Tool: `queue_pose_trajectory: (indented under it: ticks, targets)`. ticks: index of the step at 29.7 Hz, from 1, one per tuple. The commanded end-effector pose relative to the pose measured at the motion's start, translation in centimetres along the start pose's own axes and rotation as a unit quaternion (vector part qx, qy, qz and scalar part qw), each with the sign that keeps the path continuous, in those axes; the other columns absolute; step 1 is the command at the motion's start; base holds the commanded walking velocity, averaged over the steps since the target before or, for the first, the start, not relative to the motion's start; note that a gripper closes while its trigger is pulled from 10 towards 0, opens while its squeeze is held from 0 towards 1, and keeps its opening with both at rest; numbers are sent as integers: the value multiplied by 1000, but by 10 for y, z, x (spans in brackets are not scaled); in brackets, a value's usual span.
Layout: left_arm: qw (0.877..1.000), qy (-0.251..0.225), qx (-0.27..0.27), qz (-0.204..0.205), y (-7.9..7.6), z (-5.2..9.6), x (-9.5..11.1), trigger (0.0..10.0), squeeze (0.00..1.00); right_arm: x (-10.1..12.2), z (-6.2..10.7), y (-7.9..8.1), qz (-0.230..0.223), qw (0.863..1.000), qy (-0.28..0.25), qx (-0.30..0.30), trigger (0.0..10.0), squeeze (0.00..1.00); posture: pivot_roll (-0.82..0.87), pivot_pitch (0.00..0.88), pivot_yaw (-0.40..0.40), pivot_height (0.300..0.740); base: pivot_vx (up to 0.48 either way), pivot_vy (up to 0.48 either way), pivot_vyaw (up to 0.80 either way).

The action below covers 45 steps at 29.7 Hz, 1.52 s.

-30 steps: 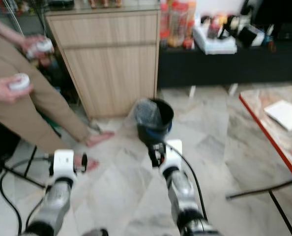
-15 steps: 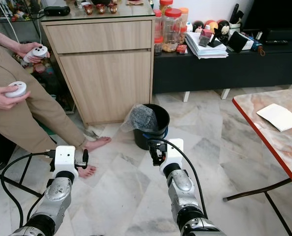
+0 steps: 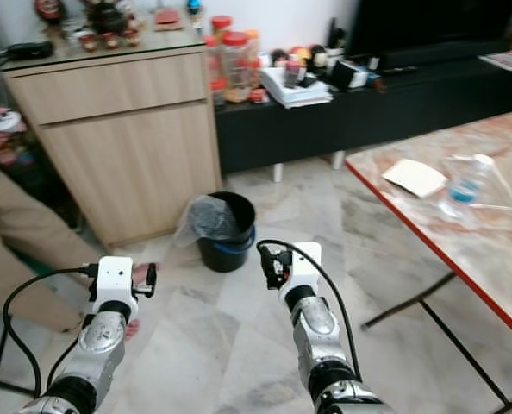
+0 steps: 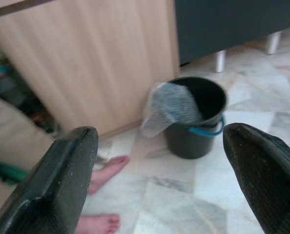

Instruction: Picking trash to rubbish bin

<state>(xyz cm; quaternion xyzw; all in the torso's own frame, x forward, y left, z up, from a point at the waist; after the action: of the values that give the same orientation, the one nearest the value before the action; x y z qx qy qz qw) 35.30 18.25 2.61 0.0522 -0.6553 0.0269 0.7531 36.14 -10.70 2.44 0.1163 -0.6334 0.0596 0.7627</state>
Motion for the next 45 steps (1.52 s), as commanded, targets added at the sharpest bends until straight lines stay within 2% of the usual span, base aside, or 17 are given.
queue_pose_trajectory:
  ticks: [1,5,10,14,24,45]
  targets:
    - [1000,4,2,-5,2,0,-1,10000,0,0,-1,2,-1,1000,0,0,10000,0,1,23,9,740,0,0,-781]
    - [1000,4,8,-4,4,1,-2,10000,0,1,-2,4,3,1000,0,4,10000,0,9,26,0,740,0,0,-786]
    - [999,16,23,20,7,3,-9,10000,0,0,-2,4,5,1000,4,7,10000,0,20,24,2,740,0,163,-781]
    - [1000,9,12,1,4,3,-7,10000,0,2,-3,2,4,1000,5,3,10000,0,26,25,5,740,0,240,-781]
    - [1000,6,23,0,11,2,-4,10000,0,0,-4,7,4,1000,10,6,10000,0,30,37,1,740,0,0,-781]
    - [1000,0,18,0,11,4,-3,10000,0,-2,-4,6,7,1000,14,3,10000,0,29,63,7,740,0,0,-781]
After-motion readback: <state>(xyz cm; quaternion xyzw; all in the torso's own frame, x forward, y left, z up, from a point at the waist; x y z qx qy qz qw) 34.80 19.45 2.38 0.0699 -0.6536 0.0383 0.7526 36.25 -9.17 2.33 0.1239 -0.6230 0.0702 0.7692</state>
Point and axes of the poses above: a point about 5 cm out from each wrist's last joint towards the gripper, its own z axis pointing back from the gripper into the wrist, its own x axis along the axis of the wrist's last joint, y = z × x, the point moved 5 cm from there along -z, pointing out of the wrist towards the gripper, and after that the axes turned 6 degrees about z, right-handed, at the moved point
